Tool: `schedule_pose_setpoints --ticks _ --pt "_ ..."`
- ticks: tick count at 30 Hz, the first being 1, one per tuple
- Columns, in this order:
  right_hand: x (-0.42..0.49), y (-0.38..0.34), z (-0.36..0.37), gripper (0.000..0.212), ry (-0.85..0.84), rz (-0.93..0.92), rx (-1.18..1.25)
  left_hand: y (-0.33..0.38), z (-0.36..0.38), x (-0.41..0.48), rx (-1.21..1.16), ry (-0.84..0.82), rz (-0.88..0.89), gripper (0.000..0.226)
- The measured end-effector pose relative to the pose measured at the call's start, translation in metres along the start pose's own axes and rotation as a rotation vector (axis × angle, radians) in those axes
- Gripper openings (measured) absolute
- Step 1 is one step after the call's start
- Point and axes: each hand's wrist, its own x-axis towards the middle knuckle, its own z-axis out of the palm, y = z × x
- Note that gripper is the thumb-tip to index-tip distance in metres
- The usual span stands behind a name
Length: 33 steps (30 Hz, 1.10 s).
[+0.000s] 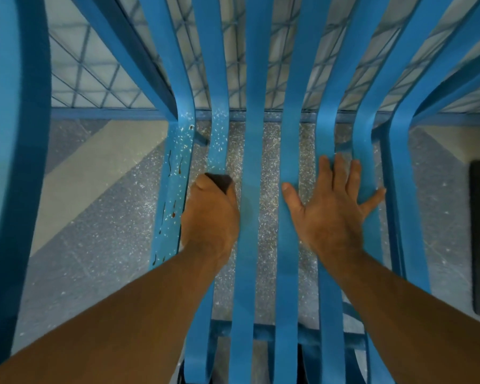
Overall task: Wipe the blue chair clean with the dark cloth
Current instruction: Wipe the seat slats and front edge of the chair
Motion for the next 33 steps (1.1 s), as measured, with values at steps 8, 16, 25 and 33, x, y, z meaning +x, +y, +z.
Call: schedule_pose_setpoints --ticks 8,16,25,33 --pt "0.001 0.0 0.002 0.086 0.03 0.008 0.035 0.04 0.004 0.072 -0.059 -0.015 -0.101 0.051" --pt "0.002 -0.001 0.003 0.083 0.028 0.024 0.025 0.036 0.012 0.072 0.018 0.055 0.027 0.048" --pt "0.004 -0.001 0.001 0.089 -0.037 0.012 0.001 0.069 0.012 0.122 -0.201 0.059 -0.08 0.049" --pt "0.005 -0.001 0.003 0.086 -0.023 0.012 0.003 0.085 0.004 0.139 -0.577 0.366 0.187 0.04"
